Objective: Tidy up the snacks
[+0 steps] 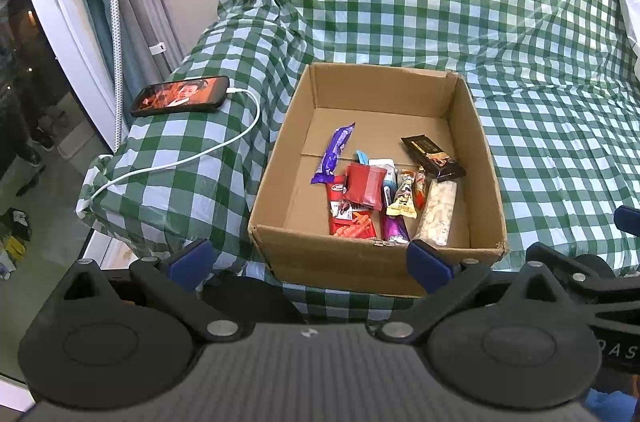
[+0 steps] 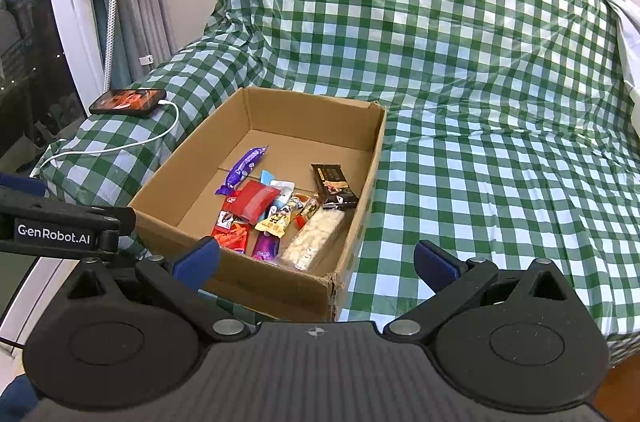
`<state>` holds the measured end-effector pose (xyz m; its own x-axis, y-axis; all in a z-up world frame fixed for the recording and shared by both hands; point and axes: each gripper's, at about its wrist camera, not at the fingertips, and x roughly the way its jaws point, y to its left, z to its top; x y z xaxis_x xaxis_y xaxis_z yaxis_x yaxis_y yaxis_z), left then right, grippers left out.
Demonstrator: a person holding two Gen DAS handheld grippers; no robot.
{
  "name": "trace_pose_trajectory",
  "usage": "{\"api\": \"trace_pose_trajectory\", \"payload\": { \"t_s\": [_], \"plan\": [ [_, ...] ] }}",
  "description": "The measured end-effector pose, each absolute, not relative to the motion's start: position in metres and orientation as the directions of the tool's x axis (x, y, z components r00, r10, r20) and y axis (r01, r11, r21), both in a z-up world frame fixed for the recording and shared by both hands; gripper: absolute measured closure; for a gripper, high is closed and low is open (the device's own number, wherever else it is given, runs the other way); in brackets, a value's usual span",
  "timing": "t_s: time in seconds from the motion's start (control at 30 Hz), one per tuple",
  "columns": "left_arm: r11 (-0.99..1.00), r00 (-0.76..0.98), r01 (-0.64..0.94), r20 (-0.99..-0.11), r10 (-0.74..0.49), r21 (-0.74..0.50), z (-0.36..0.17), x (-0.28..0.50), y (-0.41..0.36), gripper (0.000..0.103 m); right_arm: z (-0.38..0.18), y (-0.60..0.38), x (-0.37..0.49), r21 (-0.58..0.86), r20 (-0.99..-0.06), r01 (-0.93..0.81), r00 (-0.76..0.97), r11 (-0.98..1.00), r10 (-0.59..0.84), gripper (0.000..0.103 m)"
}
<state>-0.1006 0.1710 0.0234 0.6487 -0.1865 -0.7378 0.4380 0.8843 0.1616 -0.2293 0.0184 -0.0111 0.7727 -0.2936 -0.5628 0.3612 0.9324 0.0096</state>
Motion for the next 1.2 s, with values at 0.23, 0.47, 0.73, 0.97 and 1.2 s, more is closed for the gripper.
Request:
{"api": "trace_pose_trajectory", "payload": {
  "t_s": [0.23,0.47,0.73,0.97,1.2],
  "plan": [
    [0.883,0.654,0.441,-0.731,-0.192,0.163,0.0258,-0.1051,0.1712,0.0,-0.0104,0.018,-0.233,0.016,-0.557,0.368,0.775,0.93,-0.298,0.001],
    [0.882,0.657,0.441,-0.729,-0.192,0.166,0.0268,-0.107,0.1712,0.0,-0.0094,0.0169,-0.2353,0.016,-0.555,0.368,0.776,0.93,-0.298,0.001],
    [0.881,0.66,0.442,-0.727,-0.191,0.169,0.0282,-0.1076,0.1709,0.0,-0.0093,0.0163,-0.2359,0.014,-0.555,0.368,0.776,0.93,-0.299,0.001],
    [0.881,0.66,0.442,-0.727,-0.191,0.169,0.028,-0.1076,0.1706,0.0,-0.0099,0.0163,-0.2353,0.016,-0.556,0.368,0.776,0.93,-0.298,0.001],
    [0.881,0.658,0.442,-0.728,-0.191,0.169,0.0284,-0.1082,0.1702,0.0,-0.01,0.0164,-0.235,0.015,-0.556,0.368,0.776,0.93,-0.298,0.001]
  ]
}}
